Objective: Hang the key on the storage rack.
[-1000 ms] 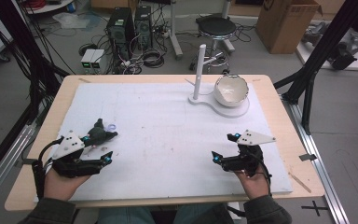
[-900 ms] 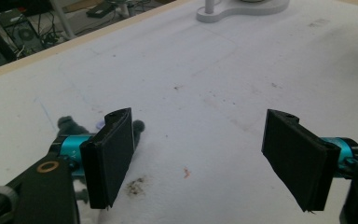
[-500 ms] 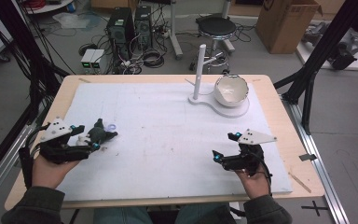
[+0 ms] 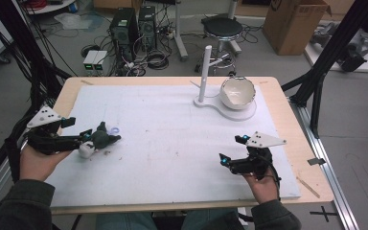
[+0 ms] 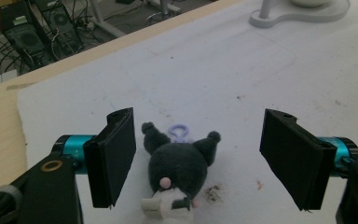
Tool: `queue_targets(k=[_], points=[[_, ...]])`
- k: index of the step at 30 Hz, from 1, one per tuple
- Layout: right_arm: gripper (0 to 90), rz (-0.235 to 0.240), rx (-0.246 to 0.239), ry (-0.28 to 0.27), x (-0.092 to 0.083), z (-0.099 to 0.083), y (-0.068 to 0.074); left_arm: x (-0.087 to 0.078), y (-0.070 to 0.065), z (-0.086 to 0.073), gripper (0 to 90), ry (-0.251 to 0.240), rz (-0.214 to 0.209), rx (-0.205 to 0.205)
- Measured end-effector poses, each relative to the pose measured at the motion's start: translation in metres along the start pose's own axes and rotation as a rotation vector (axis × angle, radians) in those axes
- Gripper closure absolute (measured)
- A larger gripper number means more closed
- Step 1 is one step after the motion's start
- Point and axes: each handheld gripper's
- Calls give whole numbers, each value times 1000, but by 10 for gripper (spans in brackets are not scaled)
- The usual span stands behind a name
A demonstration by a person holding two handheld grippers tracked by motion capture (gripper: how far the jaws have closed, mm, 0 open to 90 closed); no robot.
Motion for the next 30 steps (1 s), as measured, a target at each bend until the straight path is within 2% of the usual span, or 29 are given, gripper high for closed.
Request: queue_targets(k=[8,11,18,22,26,30], points=[[105,-3,8,-4,-2,0,0,19,3,-3,293,68,-5,-2],[106,-2,5,-2,-2,-1,1,27,3,-4,297,87,-15,-23],[106,-1,2,-5,-1,-1,0,43,1,-7,300,150,-17,15],[106,-1,5,-3,-2,-1,0,53,5,-14,323,175,-58,-4],[106,-2,-2,-9,-2,-1,-1,61,7,-24,323,207,-60,-18],[106,2,5,-5,-2,-1,0,67,4,-28,321,245,-61,7]])
Point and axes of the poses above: each handheld gripper's, and its own axes: x roughly forward along the jaws, z roughly out of its top, y roughly to its left, and after that the axes turned 13 degrees about z, right-handed
